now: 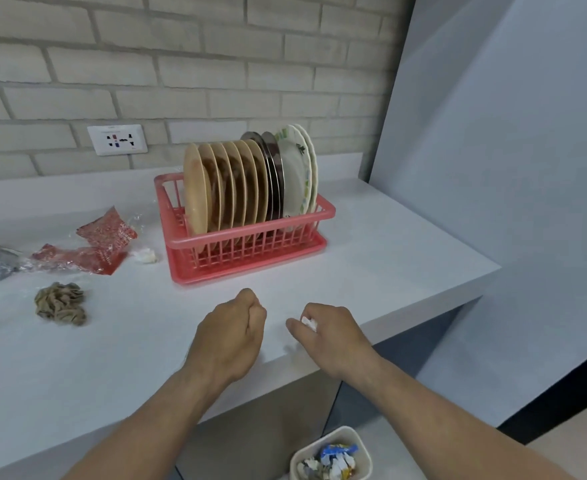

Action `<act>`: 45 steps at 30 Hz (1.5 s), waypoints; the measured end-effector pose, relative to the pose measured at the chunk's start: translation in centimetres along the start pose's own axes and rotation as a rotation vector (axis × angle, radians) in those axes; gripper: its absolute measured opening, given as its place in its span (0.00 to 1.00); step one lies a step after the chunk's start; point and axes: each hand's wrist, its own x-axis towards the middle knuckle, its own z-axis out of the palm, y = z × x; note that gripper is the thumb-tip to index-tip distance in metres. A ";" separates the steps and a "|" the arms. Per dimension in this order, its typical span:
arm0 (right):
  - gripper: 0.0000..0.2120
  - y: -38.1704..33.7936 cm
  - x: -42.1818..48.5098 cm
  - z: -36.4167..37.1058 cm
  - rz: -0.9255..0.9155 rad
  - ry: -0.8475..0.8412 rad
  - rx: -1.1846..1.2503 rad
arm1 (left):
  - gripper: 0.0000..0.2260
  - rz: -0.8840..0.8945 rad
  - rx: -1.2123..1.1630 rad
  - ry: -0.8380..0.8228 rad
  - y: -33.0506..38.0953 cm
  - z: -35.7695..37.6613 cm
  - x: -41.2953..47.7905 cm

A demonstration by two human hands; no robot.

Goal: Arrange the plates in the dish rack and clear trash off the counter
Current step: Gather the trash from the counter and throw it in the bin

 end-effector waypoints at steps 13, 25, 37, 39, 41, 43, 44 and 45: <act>0.14 6.4 -3.9 2.8 0.137 -0.004 0.025 | 0.07 0.196 -0.104 -0.347 -1.5 7.0 -3.2; 0.15 18.9 -5.0 5.5 0.259 -0.260 0.036 | 0.24 -0.117 0.204 -0.533 -1.8 18.8 -7.4; 0.17 38.7 -2.4 14.1 0.461 -0.477 0.029 | 0.17 -0.489 0.059 -0.773 -9.5 37.1 -9.8; 0.20 42.0 -2.4 16.5 0.471 -0.448 0.056 | 0.20 -0.489 0.062 -0.800 -10.9 40.6 -10.2; 0.20 45.4 -2.6 19.2 0.459 -0.396 0.088 | 0.18 -0.492 0.073 -0.803 -12.4 44.4 -10.5; 0.17 48.4 -2.9 21.9 0.449 -0.339 0.139 | 0.17 -0.448 0.182 -0.805 -14.6 48.3 -10.7; 0.15 49.9 -3.1 23.2 0.453 -0.316 0.175 | 0.17 -0.419 0.221 -0.818 -16.1 50.3 -10.9; 0.12 50.8 -3.3 24.1 0.458 -0.294 0.207 | 0.17 -0.394 0.245 -0.823 -17.3 51.8 -10.9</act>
